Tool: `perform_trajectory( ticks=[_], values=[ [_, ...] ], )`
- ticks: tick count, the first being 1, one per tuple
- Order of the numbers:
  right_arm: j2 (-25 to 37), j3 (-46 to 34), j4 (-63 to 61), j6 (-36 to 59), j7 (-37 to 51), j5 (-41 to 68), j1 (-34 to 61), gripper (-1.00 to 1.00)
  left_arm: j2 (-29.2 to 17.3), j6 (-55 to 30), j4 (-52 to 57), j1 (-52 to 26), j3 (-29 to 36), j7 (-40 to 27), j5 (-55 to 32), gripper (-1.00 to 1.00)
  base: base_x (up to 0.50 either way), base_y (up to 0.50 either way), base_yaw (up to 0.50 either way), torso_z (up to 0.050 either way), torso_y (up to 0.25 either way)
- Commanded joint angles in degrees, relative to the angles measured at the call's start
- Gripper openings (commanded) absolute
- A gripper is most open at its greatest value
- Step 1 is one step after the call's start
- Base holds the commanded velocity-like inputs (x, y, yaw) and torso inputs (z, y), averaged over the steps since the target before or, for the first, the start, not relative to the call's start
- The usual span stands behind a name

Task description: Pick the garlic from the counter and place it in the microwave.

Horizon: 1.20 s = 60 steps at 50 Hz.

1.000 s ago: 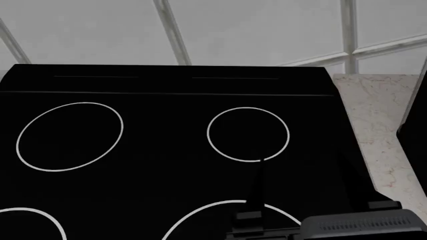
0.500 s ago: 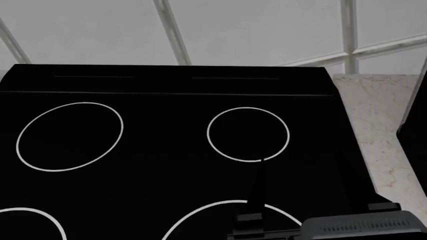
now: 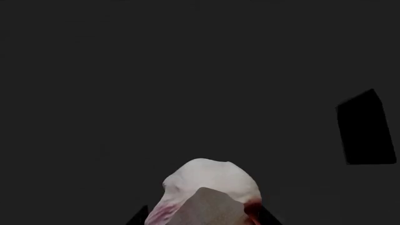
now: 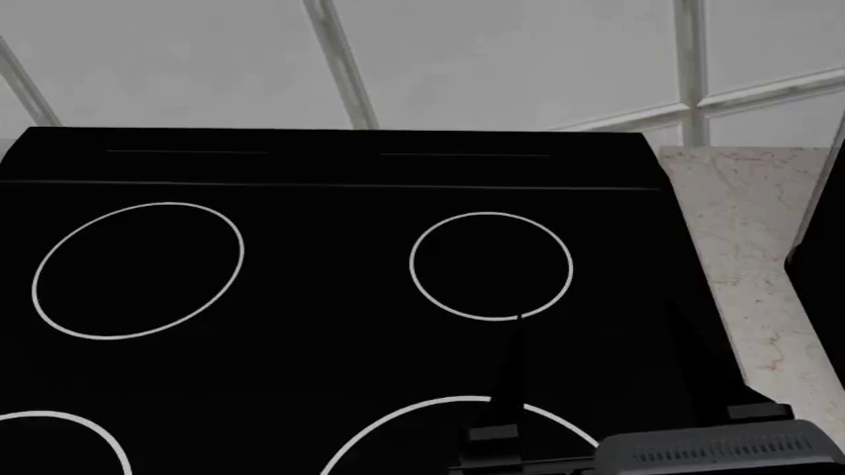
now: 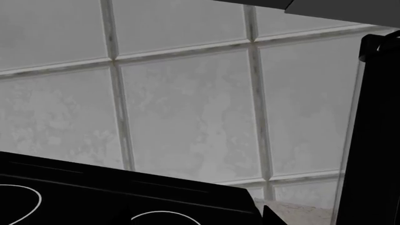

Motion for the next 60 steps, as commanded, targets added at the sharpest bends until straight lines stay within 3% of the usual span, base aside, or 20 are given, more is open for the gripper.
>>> perform_trajectory(
  ticks=[1,12,38,60],
  values=[
    [0.25,0.08,-0.44,0.46,0.21,0.33,0.13,1.00,1.76,-3.61,-2.91,-0.90,-6.63,-0.81,4.73,-1.00,0.00,0.00,0.00,0.000,0.000],
    [0.34,-0.20,0.05,0.50,0.13,0.37,0.73,1.00,3.26,-5.88,-5.23,-0.91,-13.84,-0.50,12.23,-1.00,0.00,0.00,0.00,0.000,0.000],
    [0.50,-0.32,0.13,0.19,0.46,0.69,0.66,1.00,3.68,-16.96,-6.94,-0.92,-16.83,0.59,15.95,-1.00,0.00,0.00,0.00,0.000,0.000],
    [0.70,-0.28,0.50,-0.28,0.60,0.92,0.79,1.00,3.76,-18.35,-9.13,-0.90,-16.26,1.58,15.92,-1.00,0.00,0.00,0.00,0.000,0.000]
  ],
)
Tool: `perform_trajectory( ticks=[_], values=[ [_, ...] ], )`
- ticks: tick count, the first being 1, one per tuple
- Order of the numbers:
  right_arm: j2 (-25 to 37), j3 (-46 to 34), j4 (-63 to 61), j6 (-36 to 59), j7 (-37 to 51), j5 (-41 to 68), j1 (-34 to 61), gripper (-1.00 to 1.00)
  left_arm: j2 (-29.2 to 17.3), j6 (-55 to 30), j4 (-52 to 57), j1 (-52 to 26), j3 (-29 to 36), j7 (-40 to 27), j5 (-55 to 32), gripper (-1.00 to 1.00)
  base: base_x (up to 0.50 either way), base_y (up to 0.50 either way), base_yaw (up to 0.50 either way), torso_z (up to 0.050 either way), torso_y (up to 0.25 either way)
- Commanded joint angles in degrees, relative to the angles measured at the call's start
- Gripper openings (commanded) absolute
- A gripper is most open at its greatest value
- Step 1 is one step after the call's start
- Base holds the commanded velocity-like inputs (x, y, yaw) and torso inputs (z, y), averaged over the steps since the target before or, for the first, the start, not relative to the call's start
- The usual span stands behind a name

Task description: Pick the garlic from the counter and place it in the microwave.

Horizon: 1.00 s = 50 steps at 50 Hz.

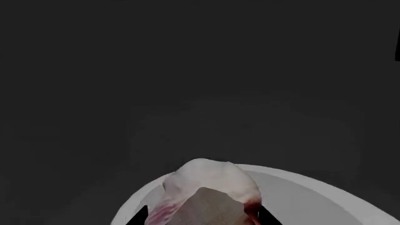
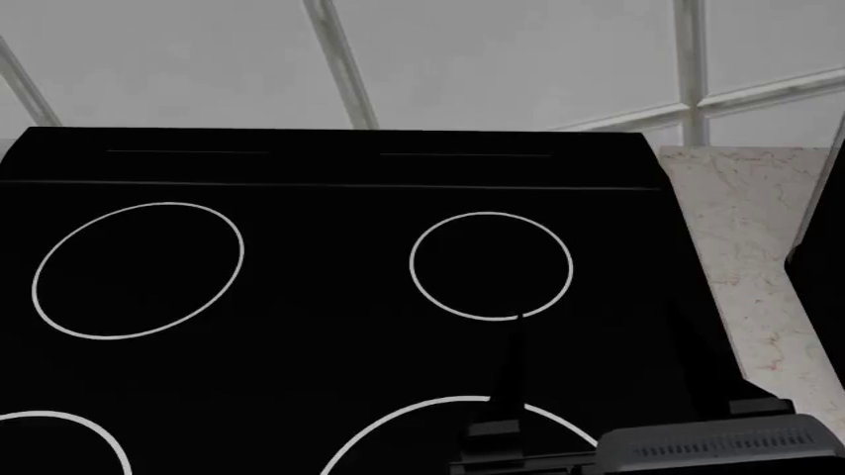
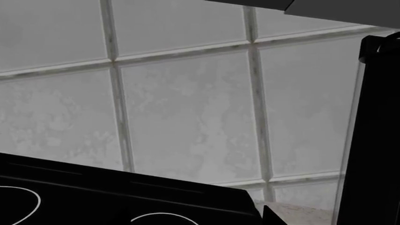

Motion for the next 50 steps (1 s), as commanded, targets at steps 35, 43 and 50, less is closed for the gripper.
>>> perform_trajectory(
  ticks=[35,43,50],
  values=[
    [0.55,0.12,0.27,-0.93,0.50,0.37,-0.45,1.00,0.45,-1.05,-3.53,0.66,1.37,1.83,-0.16,-1.00,0.00,0.00,0.00,0.000,0.000],
    [0.73,0.23,0.17,-1.07,0.60,0.50,-0.67,1.00,0.67,-1.49,-2.58,0.72,1.49,2.23,-0.48,1.00,0.00,0.00,0.00,0.000,0.000],
    [0.78,0.26,0.32,-1.40,0.64,0.55,-0.86,1.00,0.74,-1.21,-2.82,0.71,1.99,2.59,-0.45,1.00,0.00,0.00,0.00,0.000,0.000]
  ],
)
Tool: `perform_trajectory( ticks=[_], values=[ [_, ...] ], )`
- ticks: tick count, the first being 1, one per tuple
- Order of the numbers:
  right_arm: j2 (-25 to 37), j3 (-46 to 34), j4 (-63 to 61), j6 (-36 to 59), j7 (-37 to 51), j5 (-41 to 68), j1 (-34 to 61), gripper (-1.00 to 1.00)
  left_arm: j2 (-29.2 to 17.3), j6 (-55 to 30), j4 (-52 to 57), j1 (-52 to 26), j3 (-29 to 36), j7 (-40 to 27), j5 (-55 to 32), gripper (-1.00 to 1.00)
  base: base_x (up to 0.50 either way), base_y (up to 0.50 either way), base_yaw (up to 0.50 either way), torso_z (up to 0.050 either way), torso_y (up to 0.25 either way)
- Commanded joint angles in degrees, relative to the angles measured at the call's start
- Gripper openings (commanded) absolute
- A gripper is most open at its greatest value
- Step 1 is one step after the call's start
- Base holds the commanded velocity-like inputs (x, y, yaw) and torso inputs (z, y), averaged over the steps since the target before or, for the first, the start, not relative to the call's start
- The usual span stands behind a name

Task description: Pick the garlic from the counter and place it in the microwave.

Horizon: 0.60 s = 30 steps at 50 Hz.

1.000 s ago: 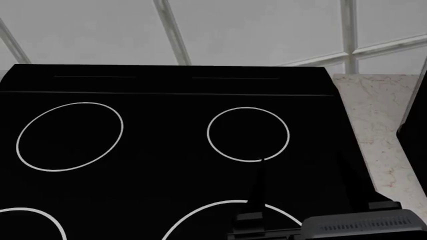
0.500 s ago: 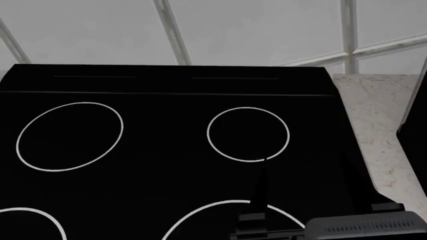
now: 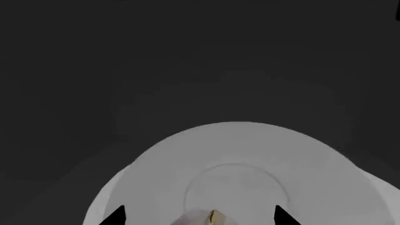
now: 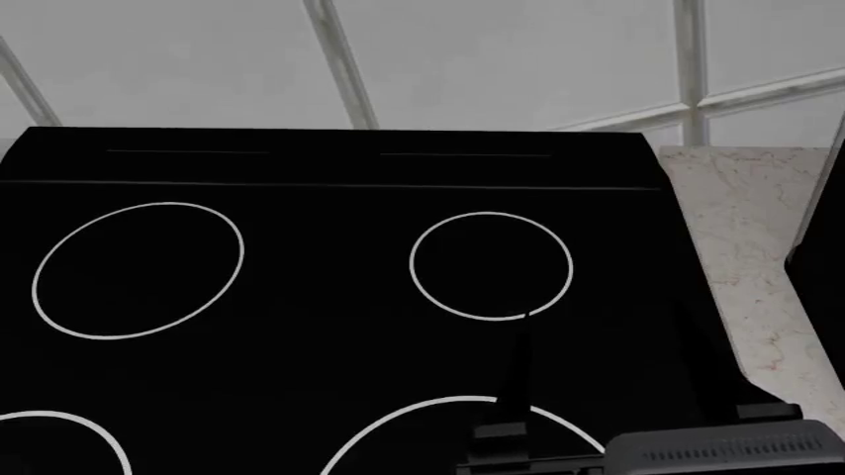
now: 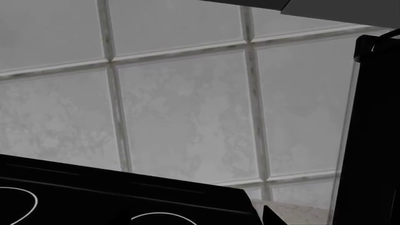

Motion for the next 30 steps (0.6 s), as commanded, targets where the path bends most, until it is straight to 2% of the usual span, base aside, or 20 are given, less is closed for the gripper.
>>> perform_trajectory(
  ticks=[1,14,30],
  values=[
    [0.16,0.07,0.01,-0.29,0.13,0.12,-0.26,1.00,0.13,-0.02,0.27,0.05,0.31,0.33,-0.31,1.00,0.00,0.00,0.00,0.000,0.000],
    [0.28,-0.24,-0.20,0.11,0.29,0.19,0.13,1.00,-0.04,0.42,0.93,-0.38,-0.01,0.50,-0.81,1.00,0.00,0.00,0.00,0.000,0.000],
    [0.71,-0.02,-0.94,0.61,0.60,0.58,0.13,1.00,0.09,5.74,9.51,1.75,0.94,4.51,-2.46,1.00,0.00,0.00,0.00,0.000,0.000]
  ],
)
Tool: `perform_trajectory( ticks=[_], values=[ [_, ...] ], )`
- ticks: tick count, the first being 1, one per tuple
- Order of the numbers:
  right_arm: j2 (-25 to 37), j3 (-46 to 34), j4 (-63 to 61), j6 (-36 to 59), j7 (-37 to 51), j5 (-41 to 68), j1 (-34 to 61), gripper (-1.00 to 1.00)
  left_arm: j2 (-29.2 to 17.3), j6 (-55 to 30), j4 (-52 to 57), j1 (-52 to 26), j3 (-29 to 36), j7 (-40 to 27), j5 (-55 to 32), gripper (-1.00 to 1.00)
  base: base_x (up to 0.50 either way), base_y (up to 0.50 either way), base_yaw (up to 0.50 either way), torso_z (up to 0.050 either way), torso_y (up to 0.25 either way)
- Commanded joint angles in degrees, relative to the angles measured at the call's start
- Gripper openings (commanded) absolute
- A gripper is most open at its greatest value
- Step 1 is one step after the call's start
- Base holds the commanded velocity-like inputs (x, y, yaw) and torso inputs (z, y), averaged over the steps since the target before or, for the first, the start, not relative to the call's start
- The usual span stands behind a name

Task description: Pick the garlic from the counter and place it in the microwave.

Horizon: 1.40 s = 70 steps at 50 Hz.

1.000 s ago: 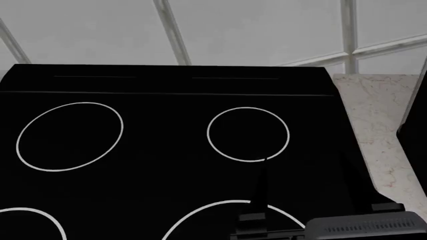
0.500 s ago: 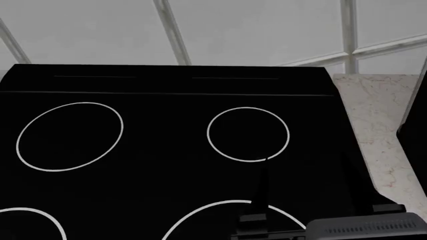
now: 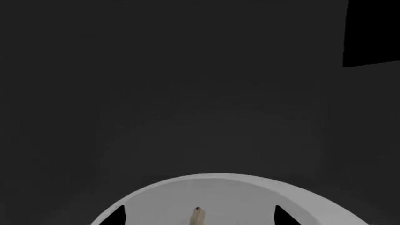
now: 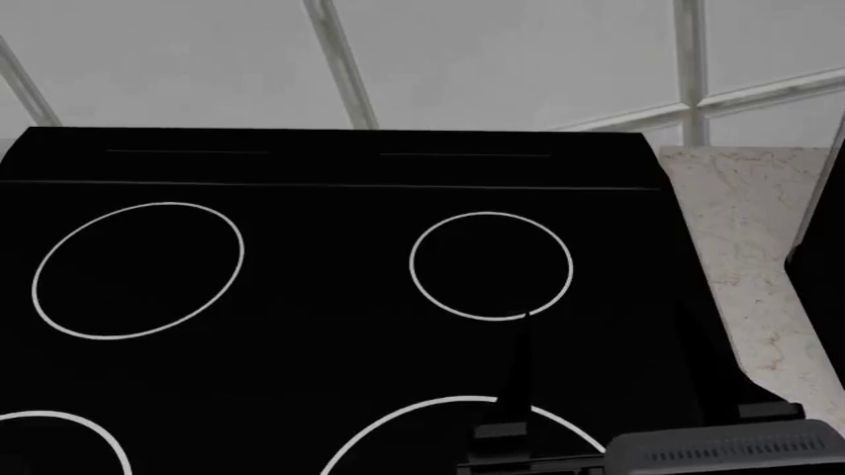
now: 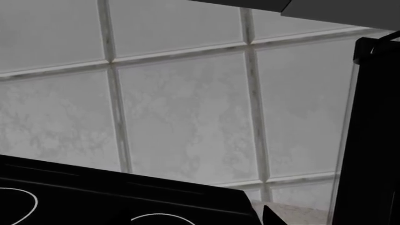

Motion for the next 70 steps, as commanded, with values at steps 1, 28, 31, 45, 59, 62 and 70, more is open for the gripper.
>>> perform_trajectory(
  ticks=[1,28,31,45,59,62,70],
  values=[
    [0.28,0.16,-0.44,0.26,0.21,0.28,-0.02,1.00,-0.06,3.29,5.09,1.54,0.50,1.91,-0.97,1.00,0.00,0.00,0.00,0.000,0.000],
    [0.47,-0.01,-0.97,-0.07,0.68,0.39,-0.28,1.00,-0.64,18.85,19.13,6.11,0.10,1.76,-2.60,1.00,0.00,0.00,0.00,0.000,0.000],
    [0.54,0.06,-1.06,-0.17,0.72,0.45,-0.41,1.00,-0.65,19.77,20.40,6.49,0.57,2.15,-2.66,1.00,0.00,0.00,0.00,0.000,0.000],
    [0.77,-0.01,-1.88,0.24,1.08,0.58,-0.33,1.00,-1.16,26.35,27.40,8.92,2.64,4.85,-3.25,1.00,0.00,0.00,0.00,0.000,0.000],
    [0.89,0.10,-1.70,0.25,1.12,0.95,0.07,1.00,-1.15,36.91,29.49,10.27,3.74,5.67,-3.51,1.00,0.00,0.00,0.00,0.000,0.000],
    [0.90,0.03,-1.59,0.15,1.12,0.91,0.05,1.00,-1.21,38.86,29.75,10.54,4.25,5.98,-3.40,1.00,0.00,0.00,0.00,0.000,0.000],
    [1.00,0.01,-1.94,0.27,1.33,1.00,0.01,1.00,-1.51,42.61,32.29,11.68,5.08,6.81,-3.66,1.00,0.00,0.00,0.00,0.000,0.000]
  ],
)
